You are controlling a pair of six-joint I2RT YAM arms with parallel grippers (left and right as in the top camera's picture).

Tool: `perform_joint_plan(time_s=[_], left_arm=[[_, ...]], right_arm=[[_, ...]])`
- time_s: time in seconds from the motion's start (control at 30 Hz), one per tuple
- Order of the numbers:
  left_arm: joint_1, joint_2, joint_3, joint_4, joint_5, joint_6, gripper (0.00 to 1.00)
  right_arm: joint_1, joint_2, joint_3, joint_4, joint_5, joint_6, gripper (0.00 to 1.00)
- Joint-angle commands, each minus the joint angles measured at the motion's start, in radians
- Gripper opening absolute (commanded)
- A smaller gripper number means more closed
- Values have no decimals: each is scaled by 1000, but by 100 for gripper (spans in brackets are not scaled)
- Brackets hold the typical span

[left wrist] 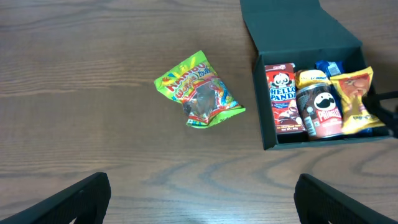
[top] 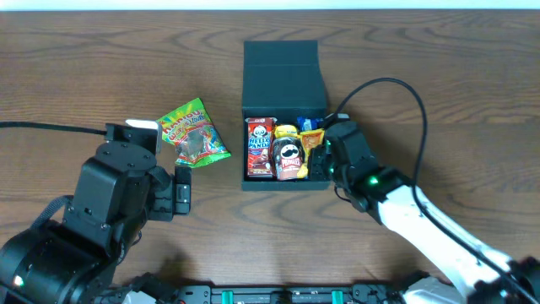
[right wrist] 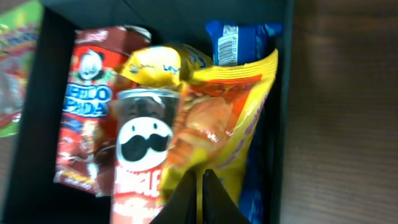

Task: Pack container
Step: 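Lower the packet into the box's right edge and push it down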

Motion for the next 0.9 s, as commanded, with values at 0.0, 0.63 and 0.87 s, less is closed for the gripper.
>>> perform_joint_plan(time_s=[0.0, 0.63, 0.87], left_arm=[[7, -4, 0, -2, -7, 7, 95], [7, -4, 0, -2, -7, 6, 95], [7, -4, 0, -2, -7, 7, 95]], right_arm=[[9, 77, -2, 23, -8, -37, 5], [9, -171, 30, -91, 87, -63, 4], [9, -139, 29, -90, 31, -63, 4]])
